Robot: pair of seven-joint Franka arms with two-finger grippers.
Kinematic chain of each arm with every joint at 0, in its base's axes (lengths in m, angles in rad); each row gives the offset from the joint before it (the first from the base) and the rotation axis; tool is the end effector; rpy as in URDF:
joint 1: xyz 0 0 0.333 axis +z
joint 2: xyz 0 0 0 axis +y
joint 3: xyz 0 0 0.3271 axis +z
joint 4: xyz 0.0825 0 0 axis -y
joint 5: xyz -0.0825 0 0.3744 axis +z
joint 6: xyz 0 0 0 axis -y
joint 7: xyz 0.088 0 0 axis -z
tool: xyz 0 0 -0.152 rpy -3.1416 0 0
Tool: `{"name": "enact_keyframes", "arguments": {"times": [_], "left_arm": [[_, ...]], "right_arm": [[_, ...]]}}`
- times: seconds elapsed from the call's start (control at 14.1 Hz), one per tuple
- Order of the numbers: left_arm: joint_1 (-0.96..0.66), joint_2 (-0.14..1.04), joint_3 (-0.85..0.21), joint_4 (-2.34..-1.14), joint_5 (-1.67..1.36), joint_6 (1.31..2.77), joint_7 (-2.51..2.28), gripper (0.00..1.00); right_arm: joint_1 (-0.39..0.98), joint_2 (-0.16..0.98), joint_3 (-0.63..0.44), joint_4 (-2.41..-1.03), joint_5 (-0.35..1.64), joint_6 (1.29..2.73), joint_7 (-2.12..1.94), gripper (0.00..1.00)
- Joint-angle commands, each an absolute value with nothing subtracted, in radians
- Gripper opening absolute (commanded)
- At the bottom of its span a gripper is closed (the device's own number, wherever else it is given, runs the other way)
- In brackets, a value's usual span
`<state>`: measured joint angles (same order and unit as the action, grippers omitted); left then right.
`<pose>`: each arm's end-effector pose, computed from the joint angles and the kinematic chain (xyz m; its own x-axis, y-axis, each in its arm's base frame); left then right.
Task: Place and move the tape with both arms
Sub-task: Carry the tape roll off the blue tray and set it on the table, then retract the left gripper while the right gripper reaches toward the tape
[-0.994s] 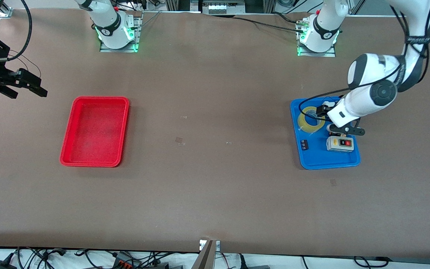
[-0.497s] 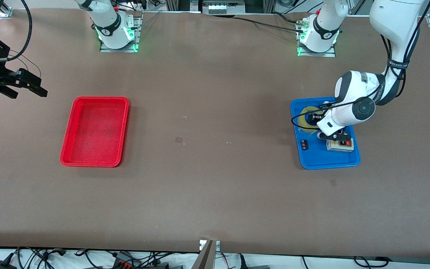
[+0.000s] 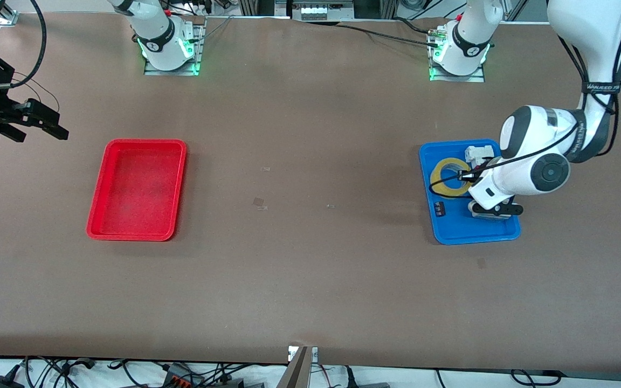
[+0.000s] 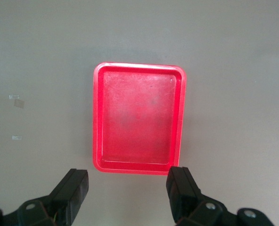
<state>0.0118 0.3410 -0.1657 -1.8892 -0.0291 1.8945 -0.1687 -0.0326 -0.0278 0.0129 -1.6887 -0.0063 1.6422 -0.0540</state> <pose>0.5601 -0.0879 0.2798 0.9423 0.0233 -0.3340 0.0327 -0.9992 0.0224 0.5387 -0.0115 0.5571 0.9992 0.0347 -0.0190 0.0348 -0.9994 0.0056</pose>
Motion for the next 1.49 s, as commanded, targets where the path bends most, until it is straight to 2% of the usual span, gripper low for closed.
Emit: {"name": "enact_keyframes", "arguments": {"times": [0.0, 0.35, 0.57, 0.64, 0.71, 0.78, 0.85, 1.06, 1.42], "left_arm": [[-0.035, 0.441, -0.242, -1.722, -0.11, 1.832, -0.393, 0.0], [-0.325, 0.713, -0.252, -1.396, -0.183, 1.857, -0.823, 0.0], [-0.47, 0.788, -0.25, -1.379, -0.181, 2.092, -1.033, 0.05], [-0.506, 0.814, -0.25, -1.379, -0.176, 2.161, -1.081, 0.13], [-0.517, 0.825, -0.25, -1.381, -0.169, 2.193, -1.081, 0.36], [-0.515, 0.825, -0.249, -1.381, -0.164, 2.201, -1.077, 0.77], [-0.512, 0.816, -0.244, -1.382, -0.166, 2.189, -1.086, 1.0], [-0.479, 0.737, -0.198, -1.388, -0.105, 2.042, -1.086, 1.0], [-0.251, 0.553, -0.195, -1.433, -0.069, 1.766, -0.891, 1.0]], "right_arm": [[-0.034, -0.041, 0.017, -1.69, -0.008, 1.631, -0.071, 0.99], [-0.035, -0.041, 0.017, -1.69, -0.008, 1.631, -0.069, 0.99], [-0.038, -0.041, 0.015, -1.69, -0.008, 1.631, -0.06, 0.99], [-0.041, -0.038, 0.014, -1.69, -0.006, 1.629, -0.061, 0.99], [-0.041, -0.035, 0.014, -1.69, -0.006, 1.626, -0.066, 0.99], [-0.041, -0.034, 0.012, -1.69, -0.006, 1.626, -0.066, 0.99], [-0.041, -0.034, 0.014, -1.69, -0.006, 1.626, -0.066, 0.99], [-0.04, -0.032, 0.014, -1.692, -0.008, 1.629, -0.06, 0.99], [-0.041, -0.032, 0.012, -1.692, -0.011, 1.625, -0.068, 0.99]]}}
